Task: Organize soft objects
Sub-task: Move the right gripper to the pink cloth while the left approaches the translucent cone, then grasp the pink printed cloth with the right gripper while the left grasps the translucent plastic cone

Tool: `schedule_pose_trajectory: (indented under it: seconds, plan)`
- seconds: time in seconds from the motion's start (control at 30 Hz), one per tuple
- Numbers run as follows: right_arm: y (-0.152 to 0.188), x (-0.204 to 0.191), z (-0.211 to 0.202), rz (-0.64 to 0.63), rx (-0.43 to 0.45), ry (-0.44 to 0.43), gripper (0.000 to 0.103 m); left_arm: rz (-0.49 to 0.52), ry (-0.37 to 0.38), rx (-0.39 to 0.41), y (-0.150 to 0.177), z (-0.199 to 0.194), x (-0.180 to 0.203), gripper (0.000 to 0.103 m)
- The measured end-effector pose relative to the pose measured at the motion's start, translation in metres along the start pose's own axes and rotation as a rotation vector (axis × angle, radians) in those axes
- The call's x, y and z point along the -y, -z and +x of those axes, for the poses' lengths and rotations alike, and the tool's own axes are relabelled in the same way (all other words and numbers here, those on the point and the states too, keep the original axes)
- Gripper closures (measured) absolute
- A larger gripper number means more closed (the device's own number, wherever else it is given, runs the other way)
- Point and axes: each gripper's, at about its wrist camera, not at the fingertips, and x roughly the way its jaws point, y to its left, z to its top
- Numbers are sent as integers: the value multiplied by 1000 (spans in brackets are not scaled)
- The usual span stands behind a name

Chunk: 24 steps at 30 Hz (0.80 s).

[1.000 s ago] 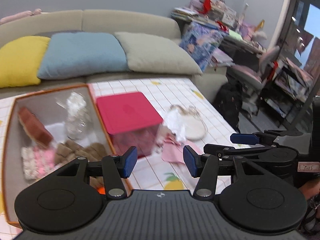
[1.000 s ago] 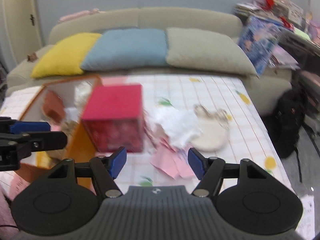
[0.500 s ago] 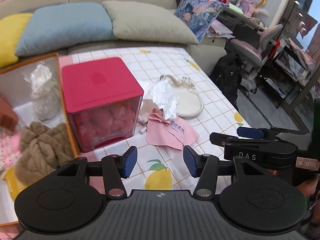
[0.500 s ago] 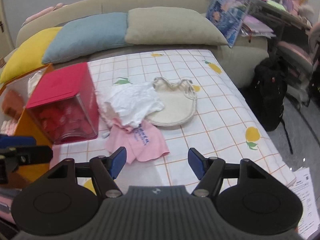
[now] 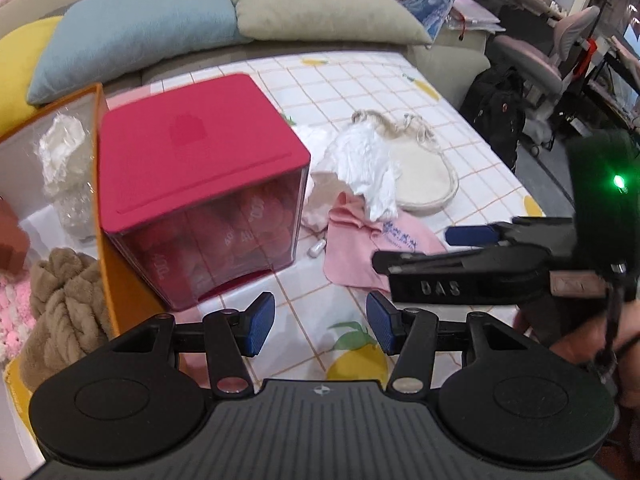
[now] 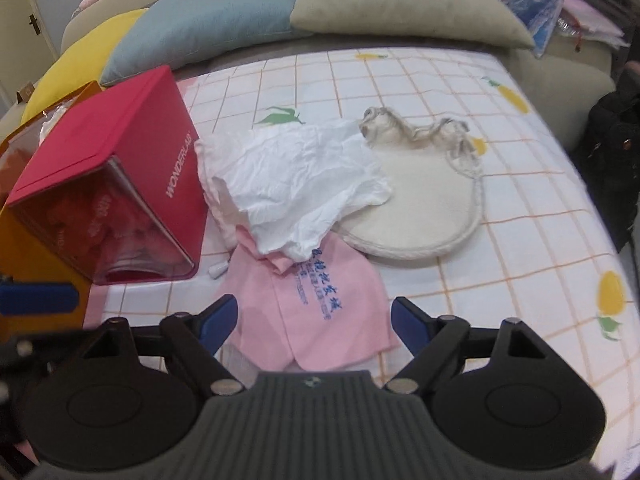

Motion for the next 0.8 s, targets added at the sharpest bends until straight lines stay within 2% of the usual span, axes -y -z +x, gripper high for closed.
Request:
schedule_pose_trajectory:
  seconds: [0.03,0.1,0.17,0.23,0.27,0.33,0.43,0.53,0.7,0.8]
  plan:
    - [-1,3,4,20,-9,-17,27,-1,1,-9,0,3,0,42]
    - [0,10,9,61,-30,-44,44,-4,3,-24,2,7,1,42]
    - [2,9,7,49,-16,-37,59,-10,9,-34,3,9,1,42]
    - [4,4,6,17,-15,-25,78,-17,14,-43,5,11,1,42]
    - [4,2,6,5,-20,-29,91,-18,16,-45,6,11,1,42]
    - [6,-2,7,-11,-25,-48,98,-18,18,-48,8,10,1,42]
    - [6,-5,2,-7,-31,-69,101,-19,29,-41,14,5,-1,43]
    - [8,-3,-15,53,-40,-108,101,-17,61,-13,18,-4,-2,42]
    - [12,1,-49,133,11,-134,101,-33,170,7,25,-8,-1,35]
    - [16,9,-49,202,-6,-166,101,-39,244,-16,29,-1,10,29]
